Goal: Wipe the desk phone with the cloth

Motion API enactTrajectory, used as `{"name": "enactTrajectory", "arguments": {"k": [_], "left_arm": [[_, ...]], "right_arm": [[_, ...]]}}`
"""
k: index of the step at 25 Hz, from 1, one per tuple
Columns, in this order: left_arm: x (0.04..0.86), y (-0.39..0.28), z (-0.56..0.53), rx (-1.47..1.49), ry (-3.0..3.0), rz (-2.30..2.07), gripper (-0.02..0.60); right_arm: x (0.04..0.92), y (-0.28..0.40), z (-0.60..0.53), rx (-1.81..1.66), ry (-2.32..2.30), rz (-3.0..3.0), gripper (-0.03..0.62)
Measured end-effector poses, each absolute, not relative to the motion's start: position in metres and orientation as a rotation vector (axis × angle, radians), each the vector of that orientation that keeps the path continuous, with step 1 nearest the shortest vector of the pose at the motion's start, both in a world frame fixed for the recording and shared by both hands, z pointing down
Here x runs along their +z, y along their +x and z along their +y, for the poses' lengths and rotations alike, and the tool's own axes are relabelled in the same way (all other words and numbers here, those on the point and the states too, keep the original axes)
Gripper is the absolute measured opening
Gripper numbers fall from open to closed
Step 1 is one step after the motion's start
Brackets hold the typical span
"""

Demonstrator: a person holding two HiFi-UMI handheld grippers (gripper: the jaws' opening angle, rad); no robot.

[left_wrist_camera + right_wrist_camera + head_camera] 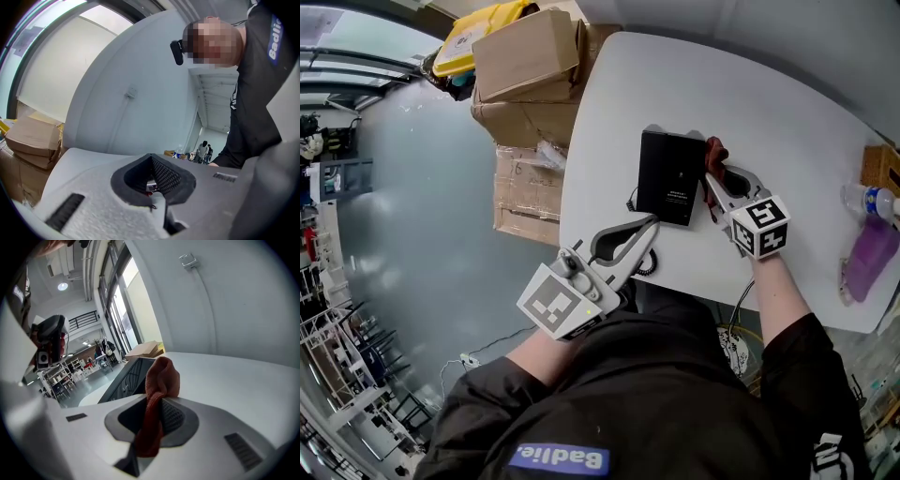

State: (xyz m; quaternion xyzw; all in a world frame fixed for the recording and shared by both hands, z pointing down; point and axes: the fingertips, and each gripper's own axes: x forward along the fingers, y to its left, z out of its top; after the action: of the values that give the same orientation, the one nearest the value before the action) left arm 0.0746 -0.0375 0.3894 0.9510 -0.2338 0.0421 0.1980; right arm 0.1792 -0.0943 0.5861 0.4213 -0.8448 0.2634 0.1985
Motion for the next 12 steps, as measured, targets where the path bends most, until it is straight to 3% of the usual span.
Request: {"name": "enactTrajectory", "arguments": {"k": [12], "left_arm": [[0.388, 0.062, -0.017, 0.105, 2.683, -0.508, 0.015]], "right_arm": [[0.6, 0.156, -0.03, 0.629, 1.109, -2.238, 0.071]]}}
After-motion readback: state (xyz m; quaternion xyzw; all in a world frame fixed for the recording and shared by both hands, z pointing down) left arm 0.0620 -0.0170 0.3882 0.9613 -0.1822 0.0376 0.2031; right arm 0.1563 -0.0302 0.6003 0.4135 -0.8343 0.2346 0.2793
